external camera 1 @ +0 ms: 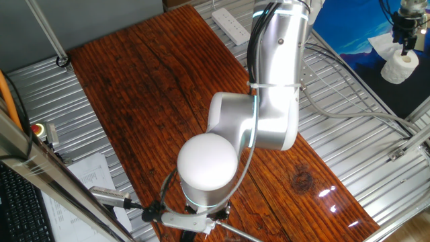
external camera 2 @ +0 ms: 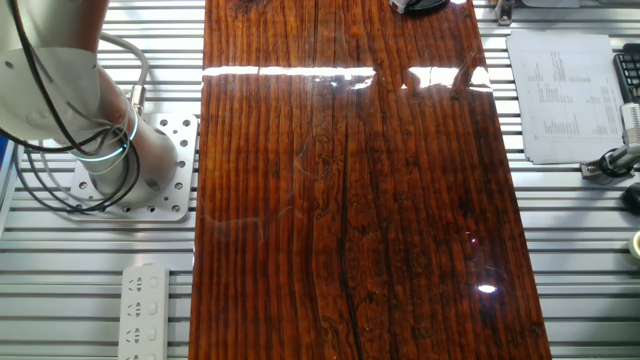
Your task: Install the light bulb by rotating it
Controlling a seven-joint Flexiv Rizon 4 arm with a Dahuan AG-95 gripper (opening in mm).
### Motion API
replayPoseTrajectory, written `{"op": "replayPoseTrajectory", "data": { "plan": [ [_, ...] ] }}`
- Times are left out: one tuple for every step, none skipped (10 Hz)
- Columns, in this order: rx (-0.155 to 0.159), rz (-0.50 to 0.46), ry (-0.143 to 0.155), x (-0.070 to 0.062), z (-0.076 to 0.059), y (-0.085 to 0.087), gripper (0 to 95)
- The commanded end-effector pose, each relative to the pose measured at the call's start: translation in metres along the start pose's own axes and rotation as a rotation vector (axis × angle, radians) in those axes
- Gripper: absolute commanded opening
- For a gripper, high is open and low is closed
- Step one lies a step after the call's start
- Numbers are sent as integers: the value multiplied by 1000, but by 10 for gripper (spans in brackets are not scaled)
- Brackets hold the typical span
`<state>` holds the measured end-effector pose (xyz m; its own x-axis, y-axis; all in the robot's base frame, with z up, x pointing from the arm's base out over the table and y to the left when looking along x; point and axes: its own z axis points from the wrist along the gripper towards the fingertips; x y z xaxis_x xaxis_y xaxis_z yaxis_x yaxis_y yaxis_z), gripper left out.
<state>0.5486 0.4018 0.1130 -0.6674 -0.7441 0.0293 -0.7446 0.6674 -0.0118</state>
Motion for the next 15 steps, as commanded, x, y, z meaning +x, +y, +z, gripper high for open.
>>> {"op": "replayPoseTrajectory", "data": {
  "plan": [
    [-2,183,2,1,0,0,190],
    [-2,229,2,1,0,0,190],
    [-2,267,1,1,0,0,190],
    [-1,294,1,1,0,0,190],
    [0,318,2,1,-1,-1,190],
    [0,374,3,2,-1,-2,190],
    [0,415,4,3,-1,-2,190],
    [-2,455,5,3,-1,-2,190],
    [-2,482,5,4,-1,-2,190],
    [-4,533,4,4,-1,-3,190],
    [-5,569,3,4,-1,-2,190],
    [-9,593,1,5,0,-2,190],
    [-11,608,-1,6,0,-2,190],
    [-14,637,-4,7,1,-2,190],
    [-19,656,-6,7,1,-2,190]
  ]
}}
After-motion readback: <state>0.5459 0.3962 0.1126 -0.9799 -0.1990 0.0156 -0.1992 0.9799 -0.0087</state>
